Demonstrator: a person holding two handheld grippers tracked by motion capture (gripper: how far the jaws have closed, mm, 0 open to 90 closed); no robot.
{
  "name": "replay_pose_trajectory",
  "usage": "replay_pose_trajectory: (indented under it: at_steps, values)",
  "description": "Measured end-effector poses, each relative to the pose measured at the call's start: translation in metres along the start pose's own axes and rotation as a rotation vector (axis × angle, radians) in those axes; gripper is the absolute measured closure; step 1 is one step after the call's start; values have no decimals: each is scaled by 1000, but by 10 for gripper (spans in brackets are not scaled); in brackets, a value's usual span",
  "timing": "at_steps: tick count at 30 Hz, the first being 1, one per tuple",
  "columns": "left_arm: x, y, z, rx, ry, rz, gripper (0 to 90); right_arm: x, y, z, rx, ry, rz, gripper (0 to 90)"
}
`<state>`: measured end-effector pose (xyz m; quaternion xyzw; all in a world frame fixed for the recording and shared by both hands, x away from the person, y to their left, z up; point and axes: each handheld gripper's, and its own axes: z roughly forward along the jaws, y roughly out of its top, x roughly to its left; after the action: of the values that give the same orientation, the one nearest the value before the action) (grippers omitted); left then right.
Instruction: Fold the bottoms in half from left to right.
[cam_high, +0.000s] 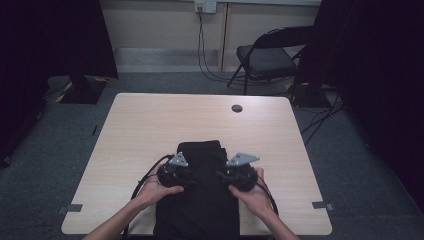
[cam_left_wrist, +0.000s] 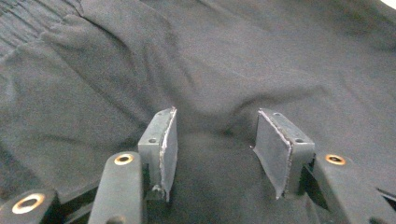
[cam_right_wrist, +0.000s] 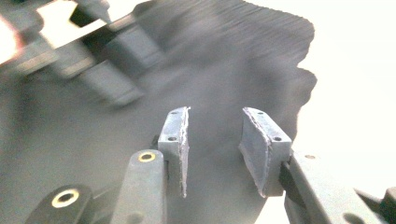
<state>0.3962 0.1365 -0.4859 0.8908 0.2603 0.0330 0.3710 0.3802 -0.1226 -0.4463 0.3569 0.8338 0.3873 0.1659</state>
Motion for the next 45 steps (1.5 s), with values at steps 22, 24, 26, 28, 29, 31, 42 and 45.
replay_pose_trajectory:
  at_steps: [22, 24, 26, 28, 29, 31, 42, 45]
  values:
    - [-1, -3, -3, -17, 23, -4, 480, -37, 2, 73, 57, -77, 92, 465]
    - [-2, -1, -3, -21, 27, -37, 417, -37, 2, 74, 62, -50, 113, 513]
    - [-3, 3, -6, -28, 54, -20, 396, -39, 0, 74, 56, -34, 135, 518]
    - [-1, 6, -12, -60, 53, -17, 385, -38, 1, 73, 60, -29, 131, 569]
    - [1, 7, -15, -76, 54, -25, 384, -37, 1, 73, 61, -30, 126, 590]
    - [7, 7, -24, -124, 56, -58, 384, -35, 2, 73, 60, -36, 105, 615]
    - [56, -18, -44, -139, 171, -235, 329, -16, 3, 72, 60, 21, 37, 748]
    - [56, -21, -44, -111, 143, -215, 439, -14, 1, 72, 49, 25, 44, 748]
